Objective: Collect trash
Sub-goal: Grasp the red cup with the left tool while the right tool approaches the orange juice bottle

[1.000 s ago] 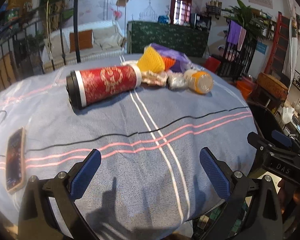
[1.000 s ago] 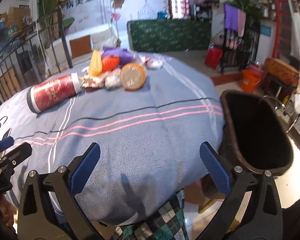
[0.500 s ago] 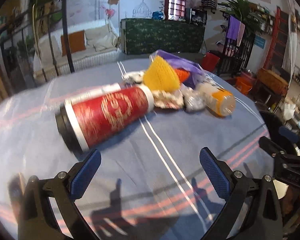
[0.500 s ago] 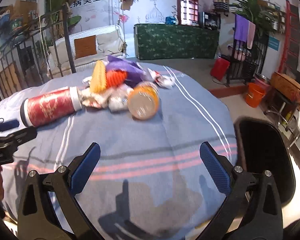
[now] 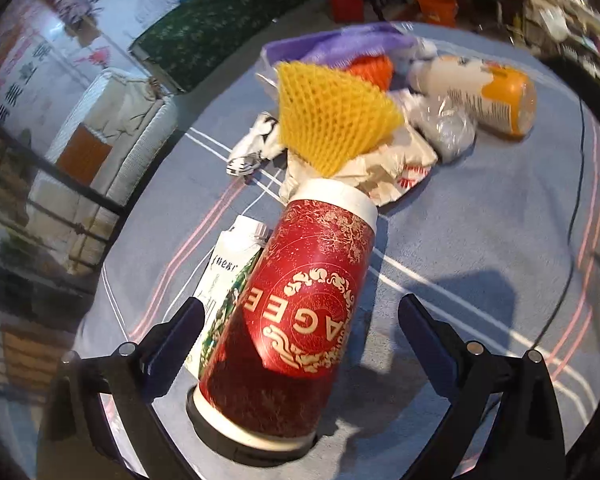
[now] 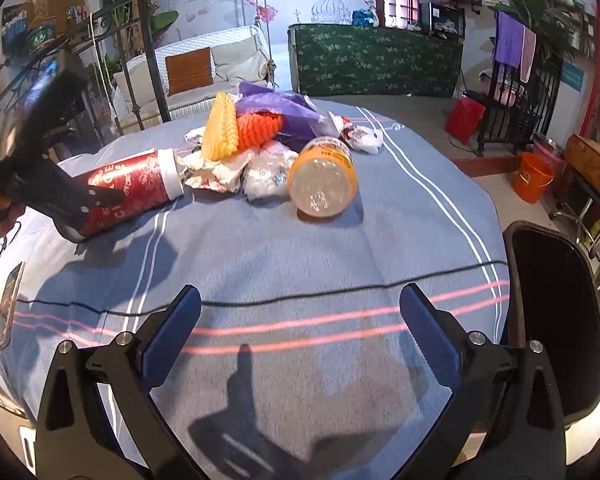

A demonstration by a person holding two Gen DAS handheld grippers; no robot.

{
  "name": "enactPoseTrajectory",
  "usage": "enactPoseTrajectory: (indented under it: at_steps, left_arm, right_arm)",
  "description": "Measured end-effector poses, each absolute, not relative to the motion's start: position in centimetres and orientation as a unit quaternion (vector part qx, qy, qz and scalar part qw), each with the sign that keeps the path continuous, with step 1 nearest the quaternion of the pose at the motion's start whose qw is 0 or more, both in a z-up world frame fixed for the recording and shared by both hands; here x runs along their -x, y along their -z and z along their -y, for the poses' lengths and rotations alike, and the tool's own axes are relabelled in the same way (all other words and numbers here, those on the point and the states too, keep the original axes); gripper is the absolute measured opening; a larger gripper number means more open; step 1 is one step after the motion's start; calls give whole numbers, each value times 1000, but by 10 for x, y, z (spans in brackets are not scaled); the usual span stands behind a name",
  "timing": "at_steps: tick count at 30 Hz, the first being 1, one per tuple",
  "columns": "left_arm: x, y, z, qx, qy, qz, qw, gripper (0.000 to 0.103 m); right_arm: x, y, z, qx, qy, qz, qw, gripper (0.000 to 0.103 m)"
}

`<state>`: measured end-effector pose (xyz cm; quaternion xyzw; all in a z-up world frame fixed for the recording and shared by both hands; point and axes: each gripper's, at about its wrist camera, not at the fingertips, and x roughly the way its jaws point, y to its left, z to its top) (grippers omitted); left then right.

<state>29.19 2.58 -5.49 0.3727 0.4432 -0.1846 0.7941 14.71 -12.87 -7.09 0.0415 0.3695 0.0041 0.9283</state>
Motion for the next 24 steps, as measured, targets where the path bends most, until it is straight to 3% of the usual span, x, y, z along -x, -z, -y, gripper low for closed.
enactPoseTrajectory:
  at_steps: [8,13,16,24]
  left_arm:
    - [-317,85,-19,-412,194,-499,737,91]
    - [-320,92,-16,-431,190,-501,726,90]
    - [-318,89,-17,-445,174,-488,730,78]
    - [-300,69,-26,-396,182,-471,767,76]
  right_arm:
    - [-145,70,140,-57,5,-372,927,98]
    - [-142,74,142,-63,5,-378,924,98]
    - [-141,76,144,-63,5,-380,923,98]
    - [-145,74,150,-64,8,-381,922,98]
